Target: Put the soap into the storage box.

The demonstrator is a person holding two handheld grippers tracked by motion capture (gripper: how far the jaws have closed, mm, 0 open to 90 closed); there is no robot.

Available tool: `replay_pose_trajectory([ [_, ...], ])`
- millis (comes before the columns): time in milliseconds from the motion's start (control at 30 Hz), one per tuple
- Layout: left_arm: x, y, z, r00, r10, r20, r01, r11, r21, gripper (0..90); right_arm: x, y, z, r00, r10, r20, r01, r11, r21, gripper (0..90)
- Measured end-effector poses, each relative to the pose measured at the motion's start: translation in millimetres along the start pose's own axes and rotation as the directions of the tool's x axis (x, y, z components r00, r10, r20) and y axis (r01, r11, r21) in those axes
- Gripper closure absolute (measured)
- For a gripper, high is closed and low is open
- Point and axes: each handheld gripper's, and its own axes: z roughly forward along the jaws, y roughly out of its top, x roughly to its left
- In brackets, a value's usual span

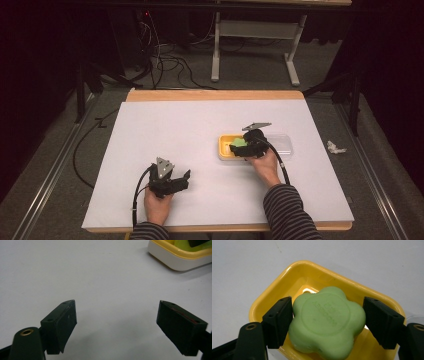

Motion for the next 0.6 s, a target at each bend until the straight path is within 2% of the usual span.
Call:
replay_pose_trajectory([
  [167,0.0,0.0,0.0,1.0000,0.001,0.000,-0.001,1.0000,0.000,17.0,-1.8,1.7,-7.8,0.9997,0.022,-0.013,-0.022,0.999,-0.040,28.2],
  [400,-0.1,0.1,0.1,1.0000,-0.004,0.000,0.004,1.0000,-0.002,17.0,-2.7,-0.1,-11.3,0.9998,0.016,0.008,-0.015,0.999,-0.052,29.0],
  [600,-0.1,0.0,0.3,1.0000,-0.003,0.000,0.003,1.0000,0.000,17.0,-3.1,-0.4,-18.4,0.9999,0.014,0.001,-0.014,0.997,-0.079,29.5],
])
